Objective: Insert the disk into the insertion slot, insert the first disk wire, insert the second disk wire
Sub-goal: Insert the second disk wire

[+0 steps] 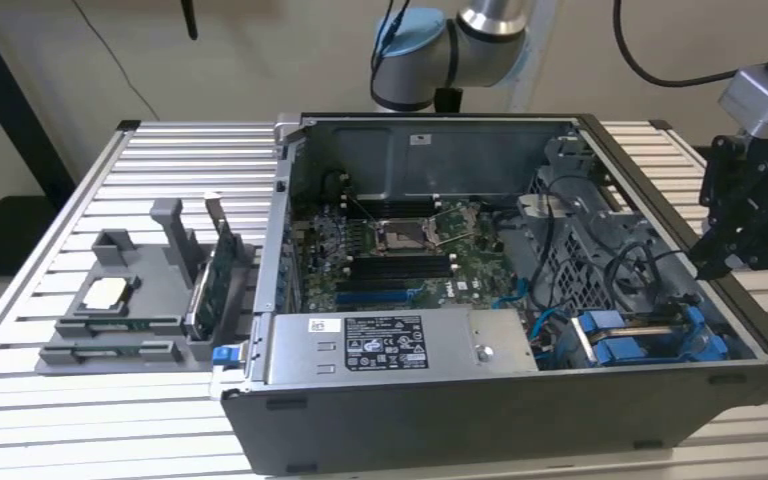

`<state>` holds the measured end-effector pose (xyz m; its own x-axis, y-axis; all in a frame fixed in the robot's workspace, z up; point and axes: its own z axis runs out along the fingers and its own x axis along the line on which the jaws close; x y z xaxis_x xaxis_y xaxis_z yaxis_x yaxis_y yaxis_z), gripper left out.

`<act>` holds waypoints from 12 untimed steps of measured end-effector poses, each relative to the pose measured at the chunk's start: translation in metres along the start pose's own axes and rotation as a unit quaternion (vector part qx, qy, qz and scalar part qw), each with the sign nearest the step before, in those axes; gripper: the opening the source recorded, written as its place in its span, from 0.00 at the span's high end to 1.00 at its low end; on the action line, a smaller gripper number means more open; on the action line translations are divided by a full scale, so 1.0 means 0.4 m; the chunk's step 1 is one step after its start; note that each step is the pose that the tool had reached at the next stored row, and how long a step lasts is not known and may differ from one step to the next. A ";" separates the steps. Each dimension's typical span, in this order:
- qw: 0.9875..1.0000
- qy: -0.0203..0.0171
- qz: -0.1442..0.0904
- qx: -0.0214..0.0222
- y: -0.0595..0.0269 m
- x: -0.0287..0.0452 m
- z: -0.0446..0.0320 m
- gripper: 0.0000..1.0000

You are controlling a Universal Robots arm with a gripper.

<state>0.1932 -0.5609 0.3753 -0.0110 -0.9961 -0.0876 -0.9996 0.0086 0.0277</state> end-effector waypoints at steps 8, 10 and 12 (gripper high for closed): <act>1.000 0.000 0.000 -0.001 0.000 0.000 0.002 0.73; 1.000 0.000 0.000 -0.004 0.000 -0.001 0.003 0.73; 1.000 0.000 0.001 -0.007 0.000 0.000 0.004 0.73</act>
<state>0.1932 -0.5606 0.3735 -0.0121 -0.9961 -0.0875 -0.9991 0.0086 0.0409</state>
